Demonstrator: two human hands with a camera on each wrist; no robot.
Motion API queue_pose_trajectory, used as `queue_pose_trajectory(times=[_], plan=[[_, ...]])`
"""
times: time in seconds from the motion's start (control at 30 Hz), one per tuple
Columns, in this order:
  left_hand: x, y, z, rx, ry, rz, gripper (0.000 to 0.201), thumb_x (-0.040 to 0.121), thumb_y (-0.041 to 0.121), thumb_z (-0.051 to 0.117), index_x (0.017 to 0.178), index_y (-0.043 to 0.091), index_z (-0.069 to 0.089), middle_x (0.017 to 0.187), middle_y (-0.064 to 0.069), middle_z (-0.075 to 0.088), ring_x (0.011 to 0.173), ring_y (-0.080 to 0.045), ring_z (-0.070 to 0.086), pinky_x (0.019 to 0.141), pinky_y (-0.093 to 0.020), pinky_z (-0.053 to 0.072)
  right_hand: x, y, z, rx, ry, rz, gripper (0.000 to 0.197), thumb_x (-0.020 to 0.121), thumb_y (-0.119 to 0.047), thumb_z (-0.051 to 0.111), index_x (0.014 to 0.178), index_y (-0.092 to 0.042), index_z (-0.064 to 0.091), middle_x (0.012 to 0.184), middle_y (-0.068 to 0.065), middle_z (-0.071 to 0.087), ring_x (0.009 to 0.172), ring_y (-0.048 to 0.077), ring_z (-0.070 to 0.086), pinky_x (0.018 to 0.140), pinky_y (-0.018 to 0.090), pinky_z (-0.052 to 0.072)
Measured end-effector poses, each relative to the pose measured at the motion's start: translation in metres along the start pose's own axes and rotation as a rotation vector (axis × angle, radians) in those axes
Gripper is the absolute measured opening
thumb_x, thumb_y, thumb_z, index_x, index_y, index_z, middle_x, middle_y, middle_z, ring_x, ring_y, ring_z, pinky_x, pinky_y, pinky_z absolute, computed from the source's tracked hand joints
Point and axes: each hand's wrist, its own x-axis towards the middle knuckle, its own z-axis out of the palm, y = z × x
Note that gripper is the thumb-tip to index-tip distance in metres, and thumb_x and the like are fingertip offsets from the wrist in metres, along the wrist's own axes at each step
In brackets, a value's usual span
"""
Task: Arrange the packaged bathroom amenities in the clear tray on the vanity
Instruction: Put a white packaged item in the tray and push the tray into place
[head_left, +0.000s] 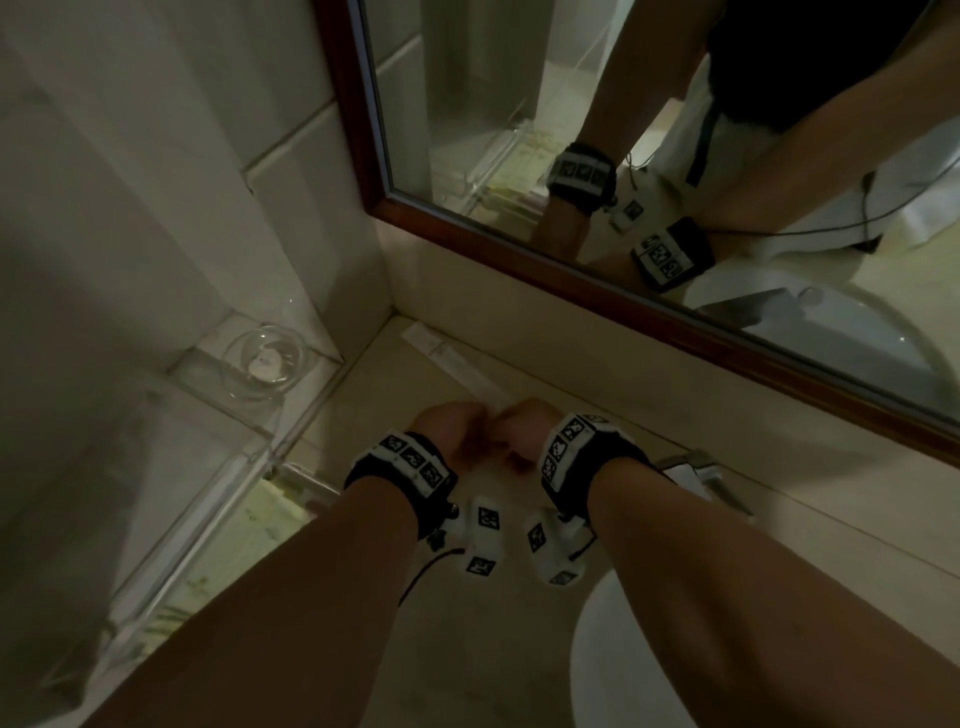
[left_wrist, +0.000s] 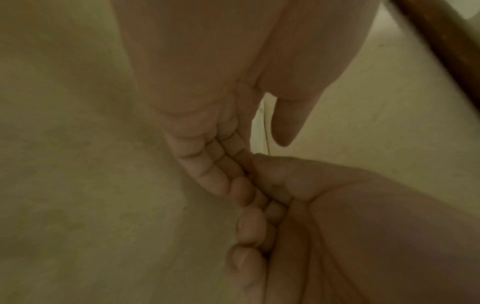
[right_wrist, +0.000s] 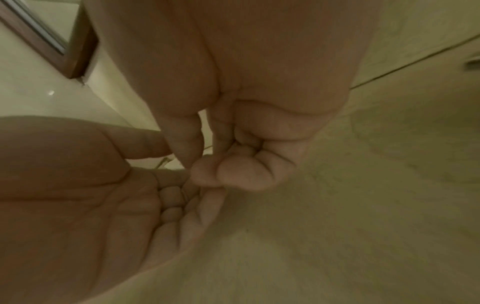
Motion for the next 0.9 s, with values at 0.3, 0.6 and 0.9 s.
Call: queue_pose_trajectory(times=[0.3,0.6,0.9], plan=[[-0.021,-0.016,-0.018,-0.190,0.056,0.013,0.017,0.099,0.018,0.057,0.107,0.003,0.060,0.104,-0.012,0.065,0.095,-0.031,0.062,0.097,-0.048,0.054,-0.021,0.000,-0.007,-0.077,0.120,-0.025,0.048,0.102,-0.027,0.040,0.150,-0.036,0.036,0.142,0.003,0.049,0.093,0.026,0.067,0.064,0.030,0.057],[-0.012,-0.027,-0.022,-0.298,0.058,0.021,0.030,0.098,0.017,0.057,0.122,-0.001,0.059,0.110,-0.017,0.063,0.088,-0.030,0.061,0.099,-0.049,0.053,-0.012,0.007,-0.003,-0.489,0.164,-0.159,0.047,0.101,-0.023,0.043,0.147,-0.029,0.040,0.149,0.005,0.041,0.125,0.030,0.051,0.101,0.035,0.046],[0.008,-0.013,-0.014,-0.178,0.018,0.015,0.024,0.097,0.013,0.056,0.111,-0.003,0.067,0.116,-0.024,0.069,0.100,-0.035,0.067,0.100,-0.053,0.052,0.012,-0.006,0.002,-0.251,0.130,-0.105,0.028,0.096,-0.025,0.052,0.122,-0.021,0.061,0.118,0.010,0.066,0.100,0.029,0.065,0.090,0.044,0.055]])
